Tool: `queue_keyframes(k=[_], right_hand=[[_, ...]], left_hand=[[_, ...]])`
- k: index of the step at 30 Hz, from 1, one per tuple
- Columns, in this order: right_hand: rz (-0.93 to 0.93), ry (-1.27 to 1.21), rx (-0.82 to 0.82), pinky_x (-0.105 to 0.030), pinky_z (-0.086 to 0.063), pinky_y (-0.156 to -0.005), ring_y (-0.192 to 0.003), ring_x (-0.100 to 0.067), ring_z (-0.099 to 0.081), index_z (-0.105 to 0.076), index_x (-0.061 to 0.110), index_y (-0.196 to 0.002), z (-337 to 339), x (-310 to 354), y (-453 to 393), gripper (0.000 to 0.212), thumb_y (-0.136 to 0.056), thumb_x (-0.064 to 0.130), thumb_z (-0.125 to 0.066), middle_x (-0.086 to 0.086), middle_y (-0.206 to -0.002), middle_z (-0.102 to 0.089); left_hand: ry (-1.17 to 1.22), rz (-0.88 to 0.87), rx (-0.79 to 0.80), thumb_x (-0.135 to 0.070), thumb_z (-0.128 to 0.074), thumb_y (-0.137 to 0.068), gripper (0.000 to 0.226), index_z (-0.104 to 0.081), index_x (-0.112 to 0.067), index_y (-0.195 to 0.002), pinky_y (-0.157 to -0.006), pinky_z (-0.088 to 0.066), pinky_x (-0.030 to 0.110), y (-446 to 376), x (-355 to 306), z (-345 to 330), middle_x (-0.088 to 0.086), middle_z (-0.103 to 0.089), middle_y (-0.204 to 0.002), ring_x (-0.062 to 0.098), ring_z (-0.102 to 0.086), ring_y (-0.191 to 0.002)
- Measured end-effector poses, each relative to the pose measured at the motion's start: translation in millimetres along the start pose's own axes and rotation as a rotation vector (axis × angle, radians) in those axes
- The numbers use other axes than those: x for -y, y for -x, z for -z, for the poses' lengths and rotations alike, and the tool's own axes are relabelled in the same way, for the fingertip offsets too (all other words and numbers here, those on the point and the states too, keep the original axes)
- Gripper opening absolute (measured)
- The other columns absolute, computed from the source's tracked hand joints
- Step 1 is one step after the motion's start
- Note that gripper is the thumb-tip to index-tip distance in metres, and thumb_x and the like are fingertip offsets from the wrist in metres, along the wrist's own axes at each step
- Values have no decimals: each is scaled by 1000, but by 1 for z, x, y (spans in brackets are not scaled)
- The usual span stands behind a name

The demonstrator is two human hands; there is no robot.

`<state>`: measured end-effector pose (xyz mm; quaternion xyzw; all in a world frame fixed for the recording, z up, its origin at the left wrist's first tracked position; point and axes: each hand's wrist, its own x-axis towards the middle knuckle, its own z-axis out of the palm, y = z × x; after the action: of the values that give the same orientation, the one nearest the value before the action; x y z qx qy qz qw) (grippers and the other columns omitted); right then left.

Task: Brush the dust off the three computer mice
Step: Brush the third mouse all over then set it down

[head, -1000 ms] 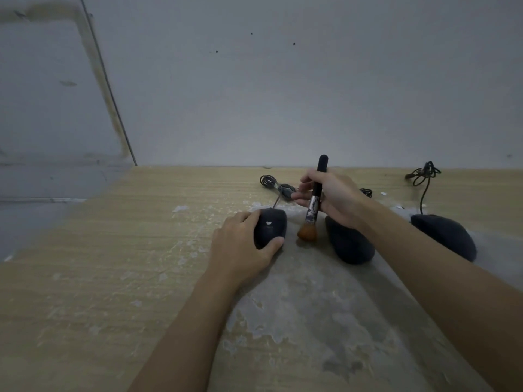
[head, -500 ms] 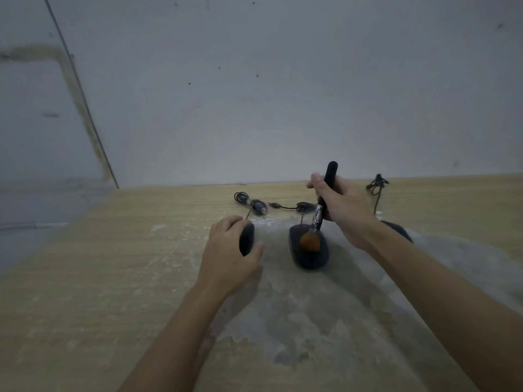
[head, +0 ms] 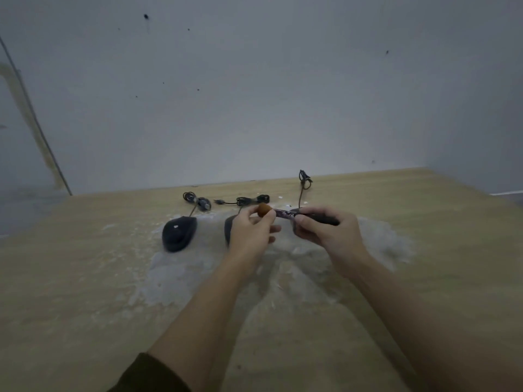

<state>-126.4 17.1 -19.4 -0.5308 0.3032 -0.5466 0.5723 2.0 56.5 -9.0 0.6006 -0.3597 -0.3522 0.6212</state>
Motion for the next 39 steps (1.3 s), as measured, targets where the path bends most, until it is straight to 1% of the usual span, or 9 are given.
queue_keyframes(k=[3, 6, 8, 10, 13, 15, 21, 27, 39], right_hand=[[139, 301, -74, -20, -56, -65, -66, -13, -66, -72, 16, -76, 17, 1, 9, 17, -68, 1, -77, -7, -75, -70], [250, 567, -116, -21, -53, -67, -67, -14, -67, -76, 16, -77, 29, 1, 14, 15, -65, 9, -80, 1, -68, -70], [295, 656, -95, -12, -48, -64, -64, -11, -63, -76, 13, -80, 32, 1, 12, 14, -67, 8, -78, 3, -68, -68], [301, 744, -80, -6, -43, -62, -64, -10, -60, -76, 11, -85, 37, 4, 2, 14, -71, 8, -74, 1, -72, -69], [308, 784, -155, -28, -53, -69, -71, -20, -64, -75, 7, -87, 46, 3, -19, 13, -76, 7, -68, -8, -77, -73], [259, 776, -232, -38, -53, -73, -75, -25, -64, -73, 4, -87, 52, -1, -36, 12, -80, 7, -64, -13, -80, -72], [21, 851, -350, -27, -39, -61, -75, -23, -55, -68, 3, -90, 69, -29, -102, 14, -87, 10, -56, -16, -91, -66], [-155, 956, -444, -44, -55, -70, -86, -36, -63, -66, 2, -86, 78, -52, -165, 13, -85, 7, -54, -19, -92, -65], [-310, 1369, -353, -43, -39, -93, -117, -32, -42, -50, 3, -112, 78, -54, -193, 26, -89, 12, -42, -16, -124, -45]], left_hand=[[6, -73, -28, -12, -56, -90, 36, -48, -9, -125, -61, -54, 21, 5, 1, -17, 3, -64, -93, 12, -66, -76], [-95, -160, -46, -11, -59, -87, 36, -52, -18, -121, -74, -57, 32, 3, 2, -33, 7, -64, -107, 20, -66, -89], [-168, -206, 16, -12, -61, -84, 36, -53, -25, -117, -84, -55, 43, 0, 1, -42, 7, -63, -110, 23, -65, -95], [-231, -236, 131, -10, -61, -84, 47, -48, -24, -127, -88, -54, 42, -5, -1, -50, 4, -63, -111, 19, -64, -97], [-351, -253, 259, -9, -59, -86, 66, -28, -22, -143, -91, -49, 32, -16, -3, -53, -2, -55, -119, 14, -58, -103], [-425, -245, 276, -11, -59, -87, 70, -22, -19, -145, -95, -48, 34, -27, -3, -53, 0, -51, -125, 14, -54, -108], [-523, -245, 221, -9, -61, -85, 53, -41, -15, -134, -87, -43, 23, -63, 14, -52, 3, -55, -124, 12, -52, -107], [-548, -270, 178, -8, -61, -84, 47, -47, -17, -128, -90, -38, 21, -86, 28, -56, -4, -56, -113, 10, -51, -105], [-672, -343, 195, -13, -62, -85, 42, -51, -15, -125, -89, -36, 21, -138, 15, -64, -3, -58, -121, 9, -51, -108]])
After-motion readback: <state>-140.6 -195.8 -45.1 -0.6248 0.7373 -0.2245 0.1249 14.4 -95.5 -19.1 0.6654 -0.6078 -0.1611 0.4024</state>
